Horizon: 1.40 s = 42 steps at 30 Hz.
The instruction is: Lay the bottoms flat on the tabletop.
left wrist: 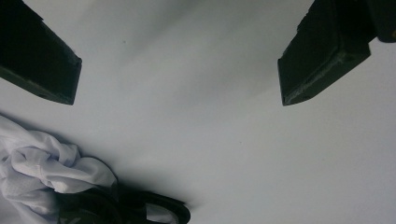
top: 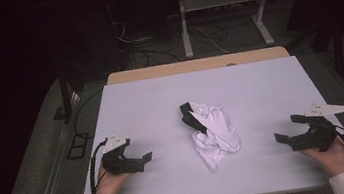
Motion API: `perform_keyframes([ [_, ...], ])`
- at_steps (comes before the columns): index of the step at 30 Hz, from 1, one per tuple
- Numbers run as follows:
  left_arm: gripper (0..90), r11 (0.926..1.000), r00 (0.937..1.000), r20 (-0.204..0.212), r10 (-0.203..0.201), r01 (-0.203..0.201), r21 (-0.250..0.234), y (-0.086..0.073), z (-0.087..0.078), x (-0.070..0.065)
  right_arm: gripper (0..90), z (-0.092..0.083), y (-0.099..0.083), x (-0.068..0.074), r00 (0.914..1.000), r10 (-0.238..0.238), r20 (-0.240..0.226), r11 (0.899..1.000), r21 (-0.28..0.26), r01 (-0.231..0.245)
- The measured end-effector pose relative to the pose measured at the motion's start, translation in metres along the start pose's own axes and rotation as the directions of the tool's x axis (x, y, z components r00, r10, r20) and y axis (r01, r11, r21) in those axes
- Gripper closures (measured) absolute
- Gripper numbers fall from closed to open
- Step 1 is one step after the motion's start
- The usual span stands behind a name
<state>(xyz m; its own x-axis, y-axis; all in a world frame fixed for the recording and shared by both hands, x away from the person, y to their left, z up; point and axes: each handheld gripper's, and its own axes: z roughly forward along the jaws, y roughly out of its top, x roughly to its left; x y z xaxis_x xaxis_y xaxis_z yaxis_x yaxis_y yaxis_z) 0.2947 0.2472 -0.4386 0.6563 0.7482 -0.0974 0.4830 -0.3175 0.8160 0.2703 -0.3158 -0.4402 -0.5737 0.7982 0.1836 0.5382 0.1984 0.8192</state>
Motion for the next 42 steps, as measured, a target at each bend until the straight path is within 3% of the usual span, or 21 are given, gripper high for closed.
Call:
perform_keyframes([
  [26, 0.0, 1.0, 1.0, -0.003, 0.004, -0.004, -0.009, 0.006, -0.004, -0.004, 0.0, 0.0, 0.008, 0.002, 0.9999, -0.011, 0.011, 1.0, -0.009, 0.011],
  [31, 0.0, 0.9998, 0.9998, -0.012, 0.013, -0.013, -0.015, 0.015, -0.004, -0.006, 0.0, 0.0, 0.02, 0.003, 0.9999, -0.013, 0.007, 1.0, -0.012, 0.013],
  [42, 0.0, 0.9983, 0.9981, 0.022, 0.058, -0.058, -0.005, 0.037, 0.008, -0.018, 0.0, 0.007, 0.037, 0.006, 0.9992, -0.04, -0.005, 0.999, 0.006, 0.04],
])
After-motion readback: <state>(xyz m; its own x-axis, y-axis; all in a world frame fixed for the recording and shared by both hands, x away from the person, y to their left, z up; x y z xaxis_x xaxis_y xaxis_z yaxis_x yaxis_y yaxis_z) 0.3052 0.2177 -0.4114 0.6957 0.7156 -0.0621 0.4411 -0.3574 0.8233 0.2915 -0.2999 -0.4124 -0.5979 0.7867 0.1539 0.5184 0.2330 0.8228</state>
